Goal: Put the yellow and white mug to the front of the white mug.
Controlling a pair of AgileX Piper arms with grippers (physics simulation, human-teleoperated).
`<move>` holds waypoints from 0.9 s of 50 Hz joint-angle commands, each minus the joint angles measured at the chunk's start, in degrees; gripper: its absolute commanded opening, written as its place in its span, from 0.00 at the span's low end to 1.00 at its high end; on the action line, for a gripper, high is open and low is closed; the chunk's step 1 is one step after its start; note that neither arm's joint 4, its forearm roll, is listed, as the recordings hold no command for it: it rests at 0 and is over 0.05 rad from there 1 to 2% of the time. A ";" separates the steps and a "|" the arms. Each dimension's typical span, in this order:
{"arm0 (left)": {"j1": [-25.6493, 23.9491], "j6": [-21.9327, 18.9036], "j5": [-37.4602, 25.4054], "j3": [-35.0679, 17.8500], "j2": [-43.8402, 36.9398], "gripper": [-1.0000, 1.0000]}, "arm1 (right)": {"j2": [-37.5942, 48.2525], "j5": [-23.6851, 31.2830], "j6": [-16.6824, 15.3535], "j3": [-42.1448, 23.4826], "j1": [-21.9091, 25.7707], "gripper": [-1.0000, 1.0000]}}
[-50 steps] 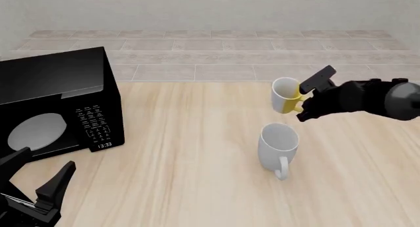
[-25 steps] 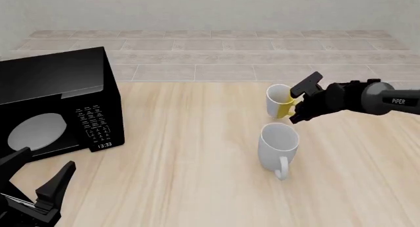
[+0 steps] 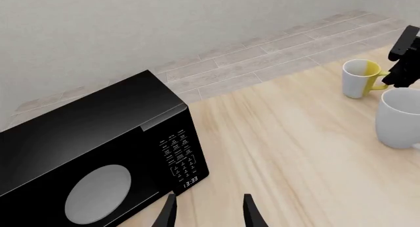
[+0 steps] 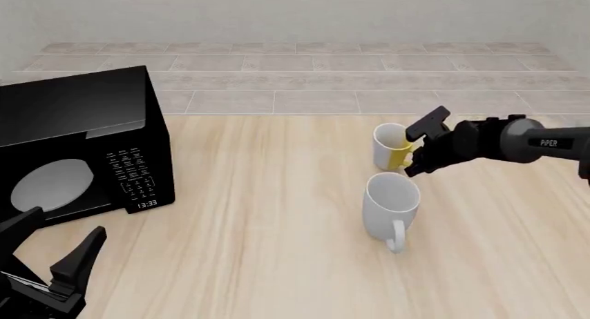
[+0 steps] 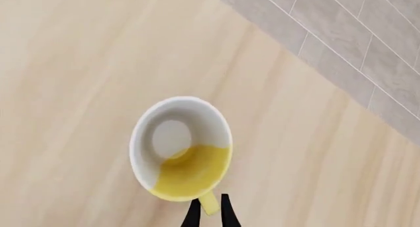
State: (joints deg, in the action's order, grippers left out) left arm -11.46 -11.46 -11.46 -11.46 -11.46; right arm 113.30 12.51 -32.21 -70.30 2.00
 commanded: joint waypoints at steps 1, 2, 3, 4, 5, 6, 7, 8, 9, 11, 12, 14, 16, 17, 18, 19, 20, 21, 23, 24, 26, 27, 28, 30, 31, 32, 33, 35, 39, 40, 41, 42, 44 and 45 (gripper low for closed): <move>0.00 0.00 0.00 0.00 0.00 1.00 | 0.94 -0.08 0.01 0.23 -0.02 1.00; 0.00 0.00 0.00 0.00 0.00 1.00 | 0.93 -0.08 0.11 0.21 0.00 1.00; 0.00 0.00 0.00 0.00 0.00 1.00 | 0.90 -0.06 0.17 0.24 0.02 1.00; 0.00 0.00 0.00 0.00 0.00 1.00 | 0.74 0.01 0.10 0.35 -0.03 1.00; 0.00 0.00 0.00 0.00 0.00 1.00 | 0.55 0.12 0.14 0.39 0.01 1.00; 0.00 0.00 0.00 0.00 0.00 1.00 | 0.47 0.12 0.13 0.44 0.01 1.00; 0.00 0.00 0.00 0.00 0.00 1.00 | 0.44 0.08 0.05 0.48 -0.08 1.00; 0.00 0.00 0.00 0.00 0.00 1.00 | 0.33 0.04 -0.03 0.57 -0.09 1.00; 0.00 0.00 0.00 0.00 0.00 1.00 | 0.02 0.03 0.11 0.67 -0.02 1.00; 0.00 0.00 0.00 0.00 0.00 1.00 | -0.58 0.16 0.15 1.05 0.08 1.00; 0.00 0.00 0.00 0.00 0.00 1.00 | -0.91 0.21 0.21 1.25 0.23 1.00; 0.00 0.00 0.00 0.00 0.00 1.00 | -1.27 0.25 0.21 1.38 0.33 1.00; 0.00 0.00 0.00 0.00 0.00 1.00 | -1.74 0.29 0.07 1.66 0.34 1.00; 0.00 0.00 0.00 0.00 0.00 1.00 | -2.75 0.33 0.13 2.16 0.47 1.00; 0.00 0.00 0.00 0.00 0.00 1.00 | -3.38 0.39 0.20 2.49 0.57 1.00; 0.00 0.00 0.00 0.00 0.00 1.00 | -3.94 0.25 0.20 2.87 0.66 1.00; 0.00 0.00 0.00 0.00 0.00 1.00 | -4.37 0.33 0.27 3.13 0.78 1.00; 0.00 0.00 0.00 0.00 0.00 1.00 | -5.21 0.24 0.26 3.70 0.85 1.00; 0.00 0.00 0.00 0.00 0.00 1.00 | -6.12 0.22 0.22 4.37 0.94 1.00; 0.00 0.00 0.00 0.00 0.00 1.00 | -6.76 0.32 0.29 4.63 0.99 1.00; 0.00 0.00 0.00 0.00 0.00 1.00 | -7.78 0.48 0.58 5.03 1.17 1.00; 0.00 0.00 0.00 0.00 0.00 1.00 | -8.43 0.58 0.43 5.38 1.05 1.00; 0.00 0.00 0.00 0.00 0.00 1.00 | -8.74 0.52 0.42 5.53 0.99 1.00; 0.00 0.00 0.00 0.00 0.00 1.00 | -9.69 0.64 0.56 5.91 0.99 1.00; 0.00 0.00 0.00 0.00 0.00 1.00 | -10.15 0.64 0.56 6.15 0.95 1.00; 0.00 0.00 0.00 0.00 0.00 1.00 | -11.00 0.71 0.73 6.56 1.01 1.00; 0.00 0.00 0.00 0.00 0.00 1.00 | -11.72 0.79 0.81 6.94 1.08 1.00; 0.00 0.00 0.00 0.00 0.00 1.00 | -14.16 1.21 1.23 8.10 1.52 1.00; 0.00 0.00 0.00 0.00 0.00 1.00 | -17.36 1.32 1.81 9.87 2.14 1.00; 0.00 0.00 0.00 0.00 0.00 1.00 | -18.37 1.31 1.96 10.41 2.36 1.00; 0.00 0.00 0.00 0.00 0.00 1.00 | -19.76 1.34 1.87 11.06 2.39 1.00; 0.00 0.00 0.00 0.00 0.00 1.00 | -21.18 1.46 2.53 11.51 2.98 1.00; 0.00 0.00 0.00 0.00 0.00 1.00 | -23.36 1.79 2.80 12.38 3.43 1.00; 0.00 0.00 0.00 0.00 0.00 1.00 | -24.20 1.87 2.78 12.76 3.42 1.00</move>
State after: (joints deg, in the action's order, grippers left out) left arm -11.46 -11.46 -11.46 -11.46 -11.46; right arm 97.54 13.70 -30.51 -61.43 4.12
